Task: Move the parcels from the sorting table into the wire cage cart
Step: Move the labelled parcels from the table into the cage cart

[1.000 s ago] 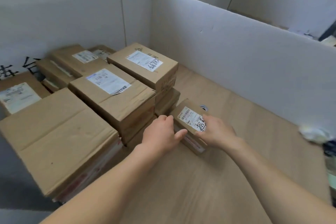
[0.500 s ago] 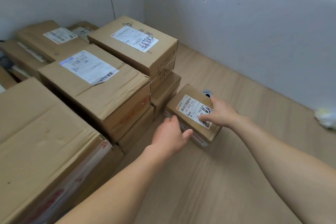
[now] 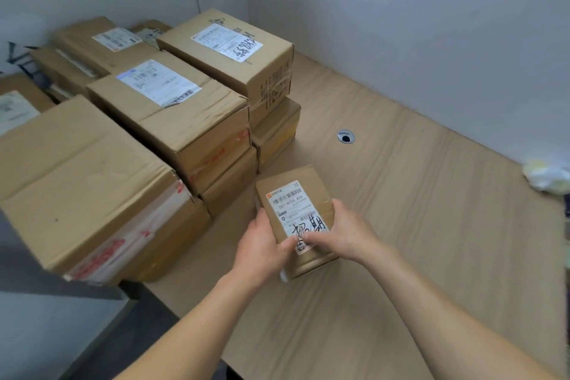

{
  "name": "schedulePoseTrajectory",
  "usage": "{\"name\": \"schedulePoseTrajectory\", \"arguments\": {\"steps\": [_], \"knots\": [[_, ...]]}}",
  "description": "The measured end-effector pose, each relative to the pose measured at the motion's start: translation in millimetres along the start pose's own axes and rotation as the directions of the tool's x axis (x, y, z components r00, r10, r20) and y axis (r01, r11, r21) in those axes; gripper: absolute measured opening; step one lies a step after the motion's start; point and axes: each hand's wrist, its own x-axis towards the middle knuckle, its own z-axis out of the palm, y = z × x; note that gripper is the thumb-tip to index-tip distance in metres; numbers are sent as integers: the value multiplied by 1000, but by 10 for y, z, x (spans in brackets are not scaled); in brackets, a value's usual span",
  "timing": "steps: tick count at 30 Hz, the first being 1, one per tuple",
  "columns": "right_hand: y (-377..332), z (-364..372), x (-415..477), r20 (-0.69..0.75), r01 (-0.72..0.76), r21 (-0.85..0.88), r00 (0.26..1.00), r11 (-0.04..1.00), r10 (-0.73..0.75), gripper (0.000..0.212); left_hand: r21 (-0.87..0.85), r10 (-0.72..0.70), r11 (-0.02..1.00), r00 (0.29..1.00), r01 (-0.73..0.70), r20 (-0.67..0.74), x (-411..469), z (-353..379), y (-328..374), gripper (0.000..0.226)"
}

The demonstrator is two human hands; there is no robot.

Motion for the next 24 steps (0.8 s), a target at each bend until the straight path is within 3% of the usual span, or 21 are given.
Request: {"name": "schedulePoseTrajectory", "arguments": {"steps": [6, 13, 24], "knots": [[93, 291, -517, 77, 64, -9, 995, 998, -63, 64, -46, -83, 996, 994, 80, -76, -710, 50, -201, 59], [-32, 560, -1260, 28, 212, -22, 977, 977, -212, 60, -90, -158, 986, 963, 141, -219, -1583, -55, -408, 54], [-632, 955, -2669, 13, 514, 31, 857, 857, -515, 46, -225, -185, 970, 892, 96, -414, -3148, -660, -919, 52]]}}
